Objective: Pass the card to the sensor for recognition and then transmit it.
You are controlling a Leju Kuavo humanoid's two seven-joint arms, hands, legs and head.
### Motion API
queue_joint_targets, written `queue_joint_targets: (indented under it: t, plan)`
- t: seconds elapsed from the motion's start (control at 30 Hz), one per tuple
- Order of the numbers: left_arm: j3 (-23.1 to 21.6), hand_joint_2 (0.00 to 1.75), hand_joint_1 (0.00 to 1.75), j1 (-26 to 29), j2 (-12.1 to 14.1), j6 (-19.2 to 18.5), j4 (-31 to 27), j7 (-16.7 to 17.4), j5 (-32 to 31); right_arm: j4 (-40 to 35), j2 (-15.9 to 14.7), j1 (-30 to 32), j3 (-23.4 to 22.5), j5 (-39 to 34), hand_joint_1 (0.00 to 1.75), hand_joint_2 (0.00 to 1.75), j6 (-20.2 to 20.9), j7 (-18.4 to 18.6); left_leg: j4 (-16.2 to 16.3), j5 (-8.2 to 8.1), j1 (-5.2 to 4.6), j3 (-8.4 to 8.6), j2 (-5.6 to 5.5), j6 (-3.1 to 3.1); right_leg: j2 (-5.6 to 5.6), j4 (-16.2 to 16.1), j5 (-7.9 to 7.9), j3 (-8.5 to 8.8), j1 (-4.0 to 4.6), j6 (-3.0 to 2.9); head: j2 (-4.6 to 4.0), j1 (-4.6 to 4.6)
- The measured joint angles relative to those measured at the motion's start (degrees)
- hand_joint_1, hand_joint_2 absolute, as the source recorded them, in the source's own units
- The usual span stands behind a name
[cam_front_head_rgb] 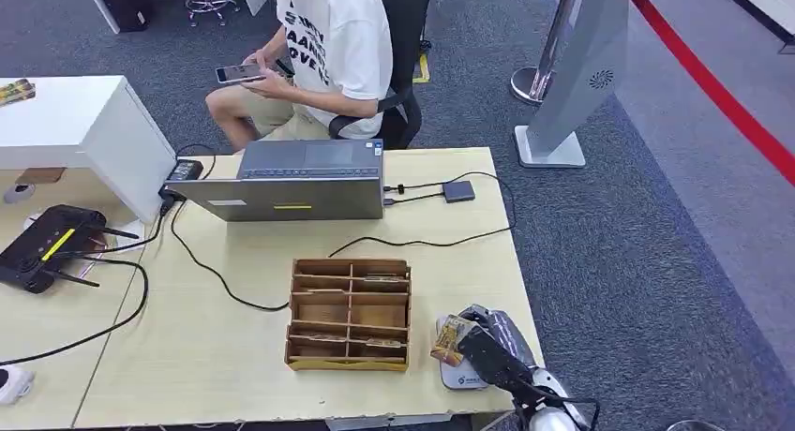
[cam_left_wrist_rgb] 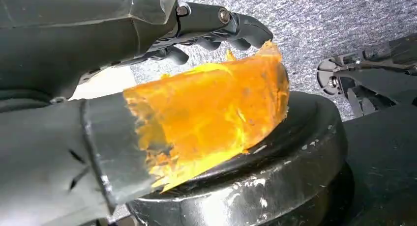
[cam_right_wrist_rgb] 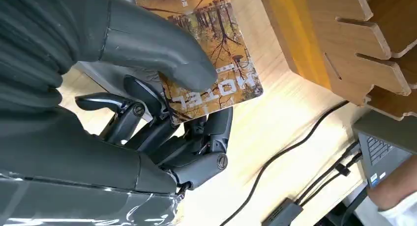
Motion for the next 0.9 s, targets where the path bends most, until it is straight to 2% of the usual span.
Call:
queue_joint_targets:
  t: [0.9]
  plan:
    - [-0.1,0.00,0.00,0.0,0.0,0.2,0.0,-0.1,0.0,0.1,0.0,0.1,0.0,-0.1,1.75,1.75,0.0,0.0,0.0,0.00,0.00,0.02,0.00,0.00,0.00,0.0,0.00,0.01,0.00,0.00,0.00,0.00]
